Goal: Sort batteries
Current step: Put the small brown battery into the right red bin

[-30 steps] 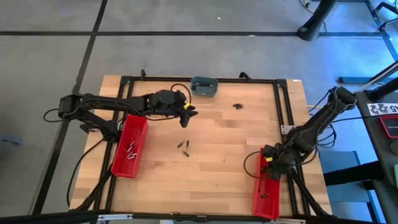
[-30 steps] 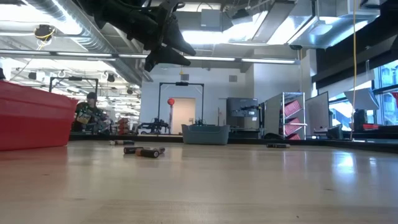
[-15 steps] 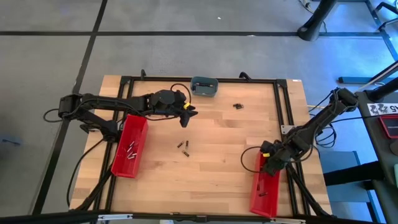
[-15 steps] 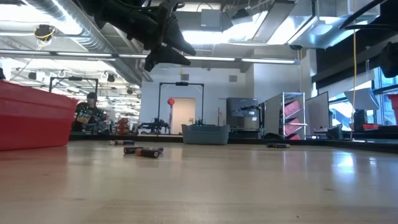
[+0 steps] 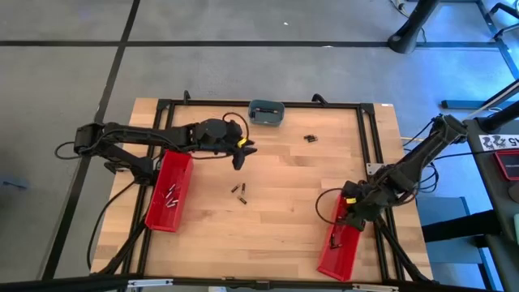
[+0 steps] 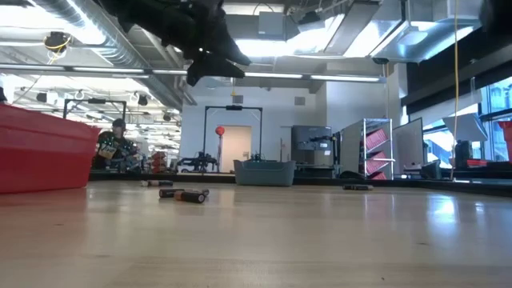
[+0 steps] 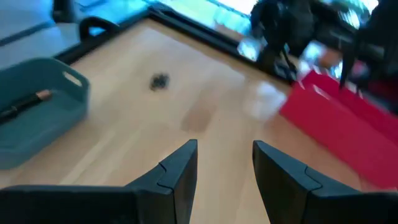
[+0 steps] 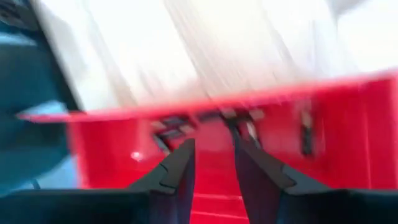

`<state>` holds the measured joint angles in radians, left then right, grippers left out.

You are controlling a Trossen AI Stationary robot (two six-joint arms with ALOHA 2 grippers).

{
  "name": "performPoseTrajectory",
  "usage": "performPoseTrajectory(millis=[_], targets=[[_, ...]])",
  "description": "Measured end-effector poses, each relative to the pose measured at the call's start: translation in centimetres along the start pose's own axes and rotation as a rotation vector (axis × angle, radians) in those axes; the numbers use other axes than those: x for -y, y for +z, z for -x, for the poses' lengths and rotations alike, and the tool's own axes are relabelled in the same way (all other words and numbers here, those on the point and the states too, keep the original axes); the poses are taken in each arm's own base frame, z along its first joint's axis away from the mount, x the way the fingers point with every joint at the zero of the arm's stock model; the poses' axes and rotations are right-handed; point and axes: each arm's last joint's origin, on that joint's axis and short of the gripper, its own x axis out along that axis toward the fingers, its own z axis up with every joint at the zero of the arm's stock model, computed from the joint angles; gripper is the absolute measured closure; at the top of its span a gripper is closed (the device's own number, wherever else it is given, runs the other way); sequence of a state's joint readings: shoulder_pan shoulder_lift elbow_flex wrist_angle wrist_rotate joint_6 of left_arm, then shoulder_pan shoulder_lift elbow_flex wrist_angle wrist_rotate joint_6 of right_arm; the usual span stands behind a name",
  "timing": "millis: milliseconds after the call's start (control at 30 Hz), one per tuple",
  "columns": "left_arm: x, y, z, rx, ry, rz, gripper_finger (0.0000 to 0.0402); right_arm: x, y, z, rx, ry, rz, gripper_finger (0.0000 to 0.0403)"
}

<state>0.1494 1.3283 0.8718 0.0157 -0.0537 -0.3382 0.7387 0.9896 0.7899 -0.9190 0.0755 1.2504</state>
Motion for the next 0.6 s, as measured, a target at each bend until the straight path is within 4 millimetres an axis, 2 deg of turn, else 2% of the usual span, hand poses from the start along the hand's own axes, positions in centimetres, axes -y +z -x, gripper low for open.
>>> performPoseTrajectory(millis=[133,233,333,467,600], targets=[[1.2,-1.6,0.7,-0.2,0.004,-0.049,0.0259,-1.8,1.4,3.4,0.205,0.032,0.047,0.0289],[1.7,-4.0,1.1,-0.4,0.058,0.03,0.0259,-2.4,2.8,5.4,0.461,-0.02,0.074,0.0289],[2.1,-6.4,1.0,-0.55,0.134,0.136,0.0257,-1.9,4.4,6.8,0.714,-0.137,0.003,0.0287],[2.6,-8.8,0.1,-0.589,0.166,0.235,0.0235,-1.0,6.6,7.7,0.916,-0.266,-0.091,0.0287],[3.0,-10.8,-1.4,-0.589,0.127,0.145,0.0196,-0.7,8.4,8.1,0.996,-0.318,-0.1,0.0287]])
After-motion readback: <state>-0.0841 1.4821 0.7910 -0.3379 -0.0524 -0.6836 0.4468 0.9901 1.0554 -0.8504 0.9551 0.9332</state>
